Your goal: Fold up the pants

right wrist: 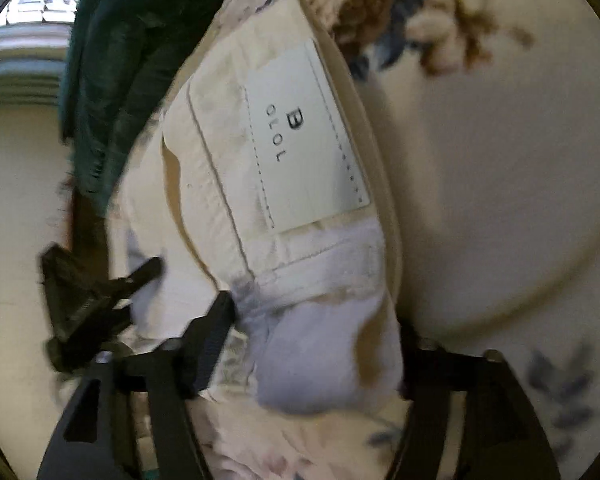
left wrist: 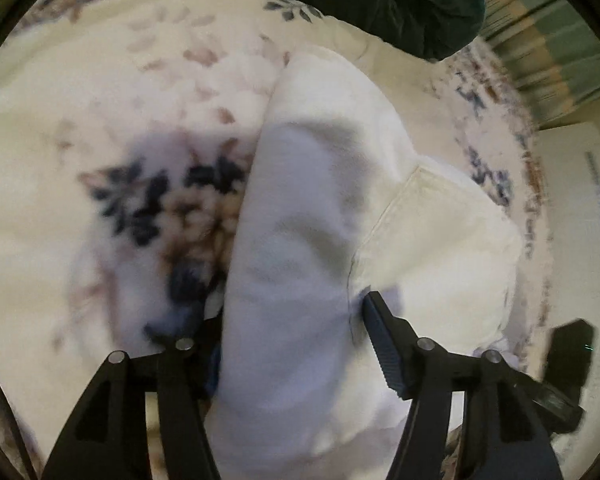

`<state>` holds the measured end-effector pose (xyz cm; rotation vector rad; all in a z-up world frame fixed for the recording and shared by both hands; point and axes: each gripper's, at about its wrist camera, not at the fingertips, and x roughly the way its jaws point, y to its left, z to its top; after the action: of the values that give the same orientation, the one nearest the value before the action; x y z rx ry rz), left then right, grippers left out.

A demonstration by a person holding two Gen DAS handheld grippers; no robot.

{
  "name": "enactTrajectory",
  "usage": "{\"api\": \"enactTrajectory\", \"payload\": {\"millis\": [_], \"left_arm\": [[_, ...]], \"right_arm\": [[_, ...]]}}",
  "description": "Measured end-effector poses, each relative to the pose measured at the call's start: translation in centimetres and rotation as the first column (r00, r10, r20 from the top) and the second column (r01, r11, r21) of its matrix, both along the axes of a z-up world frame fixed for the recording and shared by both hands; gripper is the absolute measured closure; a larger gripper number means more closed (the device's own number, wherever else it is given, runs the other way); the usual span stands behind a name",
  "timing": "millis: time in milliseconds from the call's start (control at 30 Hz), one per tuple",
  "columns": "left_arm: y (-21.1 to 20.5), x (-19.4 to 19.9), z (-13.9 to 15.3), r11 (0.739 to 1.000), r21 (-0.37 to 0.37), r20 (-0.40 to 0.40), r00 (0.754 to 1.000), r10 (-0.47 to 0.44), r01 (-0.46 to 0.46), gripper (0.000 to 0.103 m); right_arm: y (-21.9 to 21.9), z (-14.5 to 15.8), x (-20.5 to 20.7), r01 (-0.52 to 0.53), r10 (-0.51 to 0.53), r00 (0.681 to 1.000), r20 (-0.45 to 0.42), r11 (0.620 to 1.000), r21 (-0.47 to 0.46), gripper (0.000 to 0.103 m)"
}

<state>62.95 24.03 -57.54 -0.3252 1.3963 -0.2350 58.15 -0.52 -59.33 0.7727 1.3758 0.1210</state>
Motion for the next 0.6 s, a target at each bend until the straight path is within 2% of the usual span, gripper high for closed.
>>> {"api": "enactTrajectory", "payload": {"millis": [33, 100, 133, 233, 267, 400, 567, 600], "left_arm": [[-0.8, -0.4, 1.3, 0.997, 0.077, 0.011, 1.000, -0.007, 0.006, 0.045], [-2.7, -2.1, 4.8, 0.976, 0.218, 0.084, 0.995, -0.045, 0.026, 0.044], [-3.2, -2.9, 6.2, 0.966, 0.257, 0.108, 0.992, -0.063, 0.034, 0.044], [-4.9, -6.9, 11.3, 0.938, 0.346, 0.190, 0.977, -0.100, 0.028, 0.027], [-5.1, -8.2, 13.0, 0.933, 0.359, 0.211, 0.972, -0.106, 0.024, 0.019], [-6.0, -14.0, 21.3, 0.940, 0.341, 0.291, 0.951, -0.108, 0.002, 0.011], [-7.0, -21.2, 30.5, 0.953, 0.301, 0.336, 0.939, -0.077, -0.030, 0.011], [-7.2, -22.4, 31.9, 0.953, 0.301, 0.345, 0.935, -0.078, -0.031, 0.011]], "right_arm": [[0.1, 1.0, 0.1, -0.004, 0.004, 1.000, -0.003, 0.999, -0.038, 0.010], [0.5, 4.7, -0.6, -0.025, 0.028, 1.000, 0.014, 0.981, -0.191, 0.010], [0.7, 6.5, -1.0, -0.031, 0.039, 0.999, 0.027, 0.968, -0.248, 0.010], [0.8, 11.9, -3.2, -0.025, 0.055, 0.996, 0.066, 0.921, -0.388, 0.010], [0.8, 14.2, -4.3, -0.013, 0.053, 0.995, 0.083, 0.903, -0.429, 0.010], [1.0, 22.5, -9.1, 0.015, 0.065, 0.988, 0.137, 0.856, -0.516, 0.010], [1.0, 33.4, -17.0, 0.024, 0.107, 0.974, 0.199, 0.827, -0.562, 0.009], [1.1, 36.4, -19.3, 0.017, 0.134, 0.967, 0.217, 0.816, -0.578, 0.009]]}}
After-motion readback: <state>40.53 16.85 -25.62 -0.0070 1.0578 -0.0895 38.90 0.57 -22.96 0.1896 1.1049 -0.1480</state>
